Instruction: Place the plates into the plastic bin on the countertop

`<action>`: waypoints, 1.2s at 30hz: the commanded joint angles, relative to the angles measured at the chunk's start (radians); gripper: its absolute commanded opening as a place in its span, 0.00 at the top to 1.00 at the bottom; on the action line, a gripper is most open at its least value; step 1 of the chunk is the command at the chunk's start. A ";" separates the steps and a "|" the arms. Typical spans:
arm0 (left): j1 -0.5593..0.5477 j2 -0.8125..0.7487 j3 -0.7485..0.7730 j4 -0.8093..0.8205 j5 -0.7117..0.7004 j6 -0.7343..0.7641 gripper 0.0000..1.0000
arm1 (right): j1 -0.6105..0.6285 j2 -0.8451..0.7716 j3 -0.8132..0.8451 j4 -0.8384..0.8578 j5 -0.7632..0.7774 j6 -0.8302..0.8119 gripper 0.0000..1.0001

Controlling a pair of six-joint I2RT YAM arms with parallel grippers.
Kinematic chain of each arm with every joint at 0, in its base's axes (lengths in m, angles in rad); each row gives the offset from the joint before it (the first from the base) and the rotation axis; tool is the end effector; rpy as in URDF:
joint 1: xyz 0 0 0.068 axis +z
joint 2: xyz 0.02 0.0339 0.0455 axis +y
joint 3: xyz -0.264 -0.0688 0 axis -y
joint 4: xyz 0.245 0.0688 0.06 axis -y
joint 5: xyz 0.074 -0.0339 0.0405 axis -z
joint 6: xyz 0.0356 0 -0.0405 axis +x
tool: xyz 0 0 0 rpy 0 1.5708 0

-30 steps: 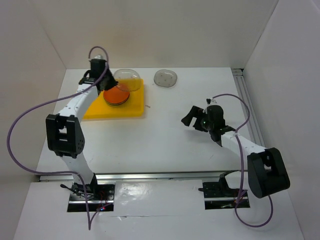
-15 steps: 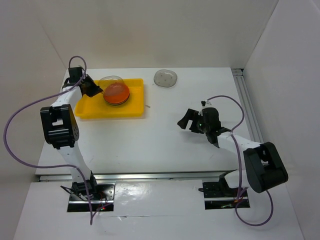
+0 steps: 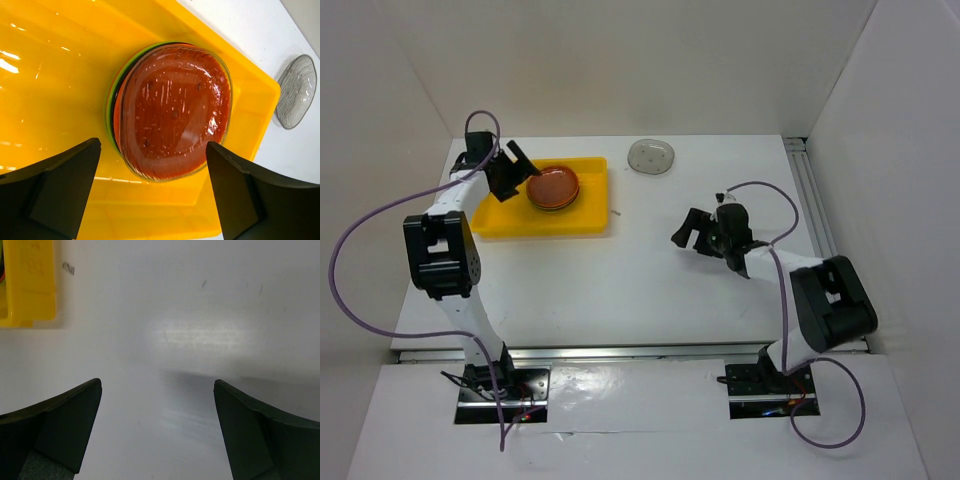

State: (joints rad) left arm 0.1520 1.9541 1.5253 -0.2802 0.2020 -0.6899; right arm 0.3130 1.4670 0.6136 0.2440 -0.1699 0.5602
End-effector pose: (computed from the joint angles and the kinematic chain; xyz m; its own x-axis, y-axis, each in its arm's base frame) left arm 0.4450 0.0609 0.2402 -0.4978 -0.7070 -0.5023 -0.4079 0.7020 -0.5838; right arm 0.2725 0.0945 0.1685 -0.6927 0.3263 -0.6432 -0.0795 0.8519 0.5177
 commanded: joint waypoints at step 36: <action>-0.460 -0.460 -0.051 0.022 -0.537 0.230 0.00 | -0.083 0.826 1.016 -0.339 0.288 0.204 1.00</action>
State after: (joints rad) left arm -0.2699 1.4700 1.4315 -0.2680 -0.4698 -0.5358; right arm 0.2203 2.4390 1.7958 0.0799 -0.0303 0.7704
